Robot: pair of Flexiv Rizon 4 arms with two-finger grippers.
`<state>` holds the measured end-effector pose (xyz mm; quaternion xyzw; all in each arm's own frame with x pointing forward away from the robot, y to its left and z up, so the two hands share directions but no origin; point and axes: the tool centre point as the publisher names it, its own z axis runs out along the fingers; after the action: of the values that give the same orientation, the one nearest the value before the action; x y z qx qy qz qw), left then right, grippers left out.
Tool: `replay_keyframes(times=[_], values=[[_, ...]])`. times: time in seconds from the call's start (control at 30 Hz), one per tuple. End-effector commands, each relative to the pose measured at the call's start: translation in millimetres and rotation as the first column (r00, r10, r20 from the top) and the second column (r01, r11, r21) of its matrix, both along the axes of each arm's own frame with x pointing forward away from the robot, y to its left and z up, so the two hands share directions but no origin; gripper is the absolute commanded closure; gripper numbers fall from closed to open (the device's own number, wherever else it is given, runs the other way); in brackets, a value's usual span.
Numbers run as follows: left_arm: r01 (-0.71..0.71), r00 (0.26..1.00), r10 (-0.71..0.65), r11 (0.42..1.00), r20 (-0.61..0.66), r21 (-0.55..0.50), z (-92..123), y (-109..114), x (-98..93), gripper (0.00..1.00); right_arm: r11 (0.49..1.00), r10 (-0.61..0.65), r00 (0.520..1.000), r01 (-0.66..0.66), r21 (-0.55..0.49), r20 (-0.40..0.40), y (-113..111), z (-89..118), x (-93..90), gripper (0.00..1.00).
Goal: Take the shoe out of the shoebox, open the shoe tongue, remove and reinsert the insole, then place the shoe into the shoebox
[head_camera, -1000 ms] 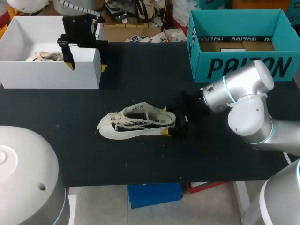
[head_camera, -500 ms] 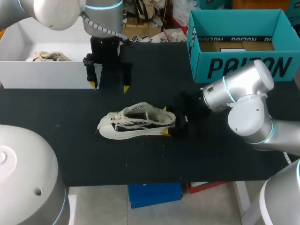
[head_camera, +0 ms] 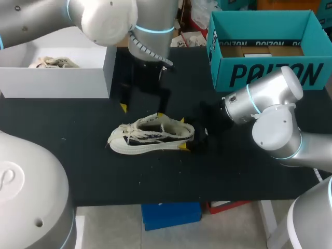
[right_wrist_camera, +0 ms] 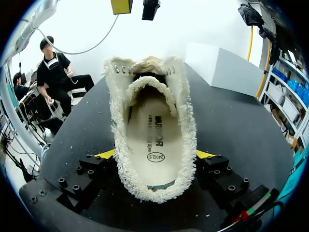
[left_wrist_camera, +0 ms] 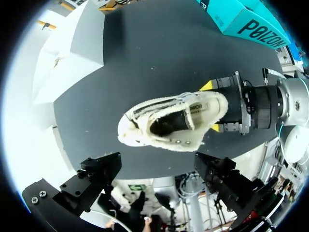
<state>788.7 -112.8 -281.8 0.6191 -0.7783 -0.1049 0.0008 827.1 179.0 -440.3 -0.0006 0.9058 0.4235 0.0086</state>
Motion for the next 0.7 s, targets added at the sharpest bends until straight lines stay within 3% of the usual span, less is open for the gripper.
replay_keyframes(times=[0.03, 0.33, 0.7], values=[[0.021, 1.0, -0.02, 0.995, -0.006, 0.095, -19, -26, 1.4, 0.0, 1.0, -0.001, 1.0, 0.001, -0.001, 0.0, 2, -3, 1.4, 1.0], [0.009, 0.998, -0.02, 0.981, 0.051, 0.195, -46, -46, 3.7, 0.0, 1.0, -0.001, 1.0, 0.001, -0.001, 0.0, 2, -3, 1.4, 1.0], [-0.064, 0.991, 0.031, 0.963, 0.128, 0.26, -66, -42, 17.3, 0.0, 1.0, -0.001, 1.0, 0.001, -0.001, 0.0, 2, -3, 1.4, 1.0]])
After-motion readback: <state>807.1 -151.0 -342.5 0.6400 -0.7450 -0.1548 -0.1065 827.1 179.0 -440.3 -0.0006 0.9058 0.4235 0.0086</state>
